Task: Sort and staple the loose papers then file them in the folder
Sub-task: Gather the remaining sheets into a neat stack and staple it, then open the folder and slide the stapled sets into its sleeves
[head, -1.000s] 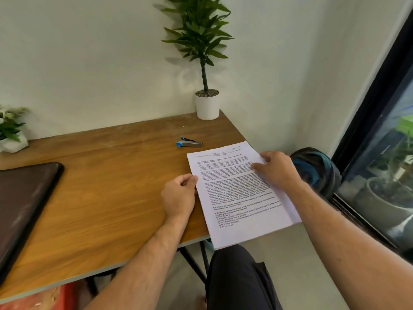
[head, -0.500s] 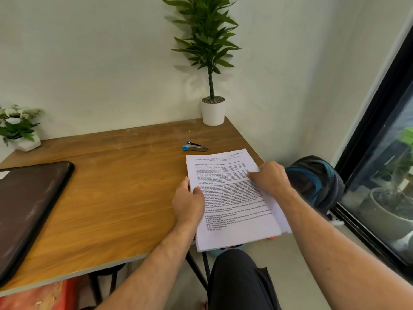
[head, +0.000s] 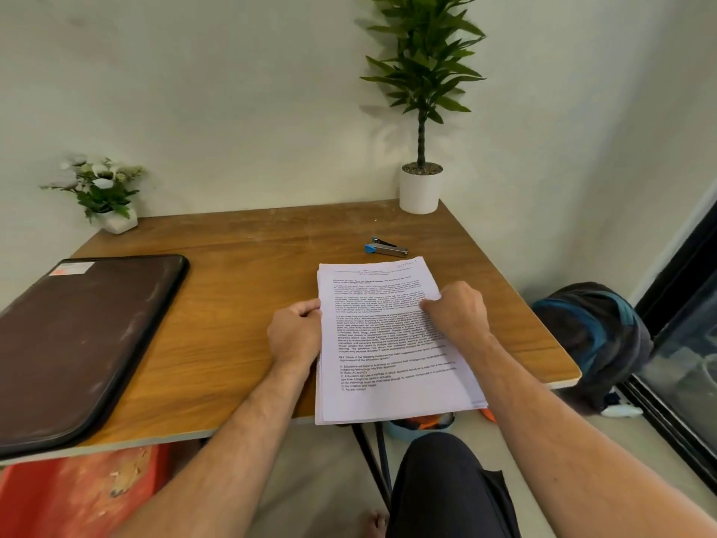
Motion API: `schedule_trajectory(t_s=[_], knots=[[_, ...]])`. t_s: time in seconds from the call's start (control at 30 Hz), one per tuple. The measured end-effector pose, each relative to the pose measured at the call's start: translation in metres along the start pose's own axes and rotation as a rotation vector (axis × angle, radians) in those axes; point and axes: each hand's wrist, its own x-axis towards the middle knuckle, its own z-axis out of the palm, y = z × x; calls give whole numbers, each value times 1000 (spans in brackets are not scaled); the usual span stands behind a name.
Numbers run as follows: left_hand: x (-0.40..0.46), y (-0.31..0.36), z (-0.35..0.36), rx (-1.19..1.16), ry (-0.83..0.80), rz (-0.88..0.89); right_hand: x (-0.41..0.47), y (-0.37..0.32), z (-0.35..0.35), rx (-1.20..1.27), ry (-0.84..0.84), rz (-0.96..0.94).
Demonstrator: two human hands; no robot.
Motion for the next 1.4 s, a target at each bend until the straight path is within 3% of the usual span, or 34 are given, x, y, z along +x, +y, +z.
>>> schedule_trajectory(t_s=[0.13,0.23,0.3,0.57,0.77,1.0,1.1,1.2,1.4], knots=[[6,-10,-10,22,-48,17,-10,-6,3,-84,25,1],[11,-12,-21,63,-65,26,-17,-13,3,-311,130,-131],[14,-10,-30,79,-87,18,-21,-23,7,-336,135,-234],[21,3,-82,327,-55,168,-62,-87,50,-216,-60,-499],[51,-3,-184,491,119,212,-117,-159,99,73,-430,-635],[91,-47,-292,778,230,64,-166,-228,180,172,-599,-449],[106,-63,-327,995,211,-116,-178,-243,198,186,-587,-398],[118,-75,-353,940,236,-323,-189,-256,209,180,-565,-379],[140,-72,-367,894,283,-424,-196,-279,224,197,-558,-318]])
